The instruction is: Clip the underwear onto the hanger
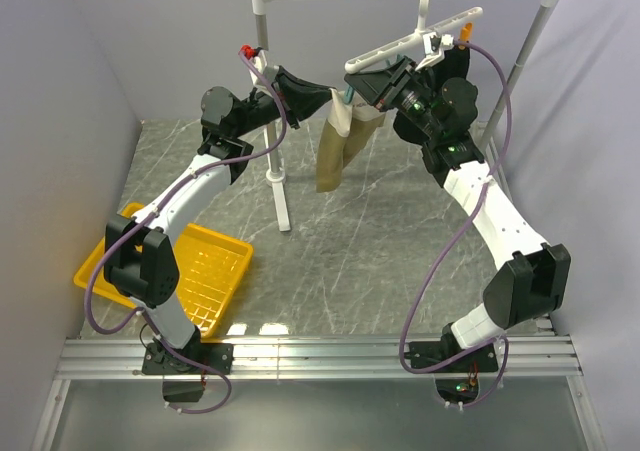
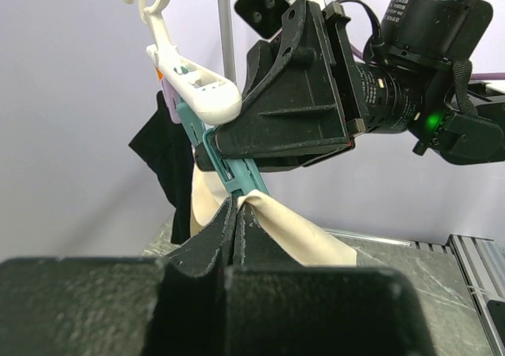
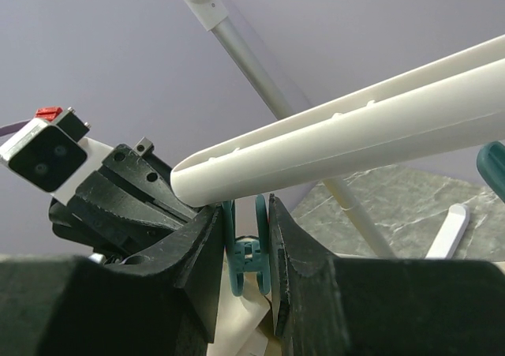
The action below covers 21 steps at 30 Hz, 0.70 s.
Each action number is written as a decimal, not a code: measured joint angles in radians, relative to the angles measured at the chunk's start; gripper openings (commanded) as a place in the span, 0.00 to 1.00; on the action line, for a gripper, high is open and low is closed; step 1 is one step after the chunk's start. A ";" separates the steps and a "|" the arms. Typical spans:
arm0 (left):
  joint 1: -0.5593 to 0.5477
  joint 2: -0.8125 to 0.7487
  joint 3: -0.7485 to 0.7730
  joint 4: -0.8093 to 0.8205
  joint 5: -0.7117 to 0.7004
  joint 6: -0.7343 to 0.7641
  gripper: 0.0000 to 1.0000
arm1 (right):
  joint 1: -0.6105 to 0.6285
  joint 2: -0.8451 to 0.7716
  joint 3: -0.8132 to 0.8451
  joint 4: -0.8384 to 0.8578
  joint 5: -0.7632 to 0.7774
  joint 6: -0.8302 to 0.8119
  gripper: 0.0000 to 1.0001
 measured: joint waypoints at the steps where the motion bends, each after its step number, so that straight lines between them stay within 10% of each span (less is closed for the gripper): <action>1: 0.000 0.000 0.000 0.000 0.000 0.000 0.00 | 0.000 0.002 0.000 0.000 -0.003 0.007 0.00; 21: 0.004 0.000 0.000 -0.002 -0.012 0.027 0.00 | -0.012 0.005 0.004 0.007 -0.067 0.127 0.00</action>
